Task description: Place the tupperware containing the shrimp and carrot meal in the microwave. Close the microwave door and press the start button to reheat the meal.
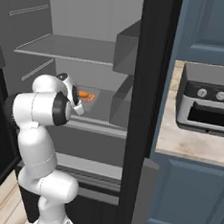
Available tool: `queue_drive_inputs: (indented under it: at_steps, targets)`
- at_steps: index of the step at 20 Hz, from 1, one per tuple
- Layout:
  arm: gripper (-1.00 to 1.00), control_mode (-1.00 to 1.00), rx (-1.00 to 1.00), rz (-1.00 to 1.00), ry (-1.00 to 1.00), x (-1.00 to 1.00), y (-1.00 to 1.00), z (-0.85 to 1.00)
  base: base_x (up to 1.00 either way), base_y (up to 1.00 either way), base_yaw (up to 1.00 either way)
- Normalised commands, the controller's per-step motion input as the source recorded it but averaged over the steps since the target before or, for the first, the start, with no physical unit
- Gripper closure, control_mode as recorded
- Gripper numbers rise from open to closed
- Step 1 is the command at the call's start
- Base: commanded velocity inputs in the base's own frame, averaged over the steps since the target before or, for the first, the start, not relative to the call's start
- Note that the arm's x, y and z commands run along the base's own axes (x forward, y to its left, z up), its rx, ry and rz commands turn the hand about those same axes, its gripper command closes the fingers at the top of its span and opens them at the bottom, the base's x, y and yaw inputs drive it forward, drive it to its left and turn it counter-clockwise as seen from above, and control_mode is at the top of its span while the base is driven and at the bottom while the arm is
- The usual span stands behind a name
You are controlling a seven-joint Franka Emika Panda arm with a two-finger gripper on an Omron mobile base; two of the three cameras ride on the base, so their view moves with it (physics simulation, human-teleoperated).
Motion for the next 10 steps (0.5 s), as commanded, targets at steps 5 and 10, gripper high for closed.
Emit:
queue_drive_inputs:
  at_steps: [5, 10]
  targets:
    - [1.0, -1.0, 0.0, -0.12, 0.07, 0.08, 0.0, -0.64, 0.0, 0.0, 0.0]
    - [1.0, -1.0, 0.0, -0.03, 0.0, 0.0, -0.01, -0.16, 0.0, 0.0, 0.0]
